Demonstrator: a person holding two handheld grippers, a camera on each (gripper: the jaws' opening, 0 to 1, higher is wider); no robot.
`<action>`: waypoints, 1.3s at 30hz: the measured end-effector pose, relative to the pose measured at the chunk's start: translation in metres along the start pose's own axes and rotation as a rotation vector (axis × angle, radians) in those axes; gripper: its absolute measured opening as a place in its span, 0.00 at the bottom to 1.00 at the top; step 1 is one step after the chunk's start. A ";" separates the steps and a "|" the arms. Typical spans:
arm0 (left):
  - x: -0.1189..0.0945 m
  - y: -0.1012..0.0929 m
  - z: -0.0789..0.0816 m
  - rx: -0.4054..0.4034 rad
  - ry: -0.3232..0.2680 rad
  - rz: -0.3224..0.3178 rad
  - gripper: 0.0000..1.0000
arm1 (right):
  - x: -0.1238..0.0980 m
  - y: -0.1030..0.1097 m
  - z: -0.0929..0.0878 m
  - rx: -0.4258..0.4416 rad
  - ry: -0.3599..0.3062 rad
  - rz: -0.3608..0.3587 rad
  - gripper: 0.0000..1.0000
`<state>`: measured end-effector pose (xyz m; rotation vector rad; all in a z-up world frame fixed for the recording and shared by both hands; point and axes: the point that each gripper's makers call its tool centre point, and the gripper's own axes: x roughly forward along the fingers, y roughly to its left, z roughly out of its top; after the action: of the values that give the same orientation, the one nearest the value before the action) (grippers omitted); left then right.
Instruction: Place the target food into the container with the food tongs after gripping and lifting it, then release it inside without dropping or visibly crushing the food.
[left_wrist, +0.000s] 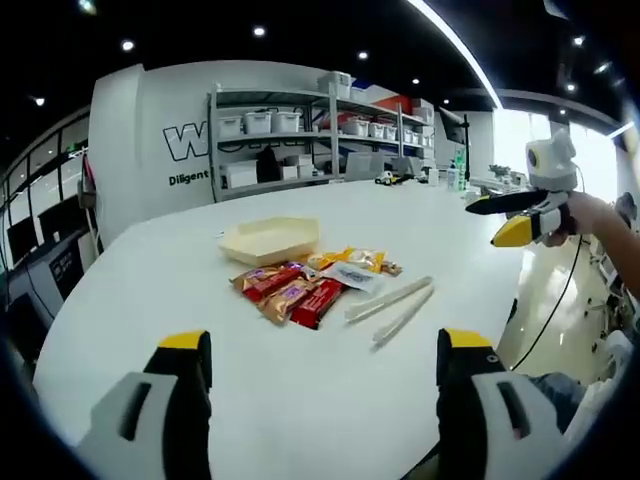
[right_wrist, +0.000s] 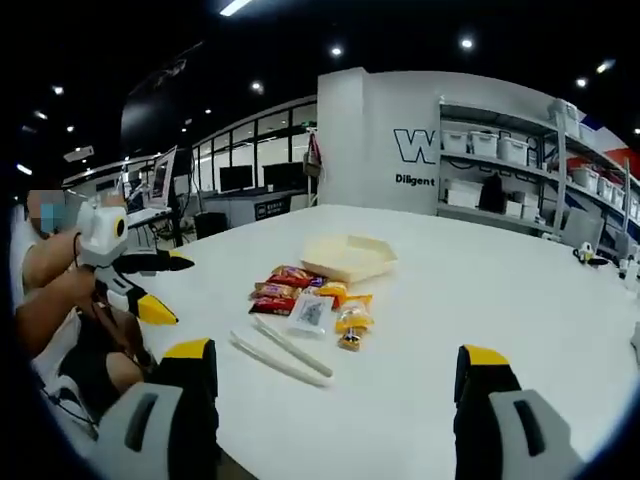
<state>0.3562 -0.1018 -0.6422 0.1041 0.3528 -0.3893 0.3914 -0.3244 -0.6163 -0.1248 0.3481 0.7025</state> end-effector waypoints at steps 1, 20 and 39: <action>0.000 0.000 -0.001 0.000 0.005 0.001 0.92 | 0.000 0.000 0.000 0.000 0.001 0.000 1.00; -0.003 0.000 0.001 -0.013 0.008 -0.007 0.91 | 0.000 0.003 0.000 0.004 0.000 0.008 1.00; -0.006 -0.004 0.003 -0.007 0.008 -0.013 0.90 | -0.004 0.011 0.004 0.012 -0.015 0.025 1.00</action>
<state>0.3501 -0.1033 -0.6375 0.0965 0.3627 -0.4004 0.3823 -0.3181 -0.6112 -0.1045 0.3402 0.7259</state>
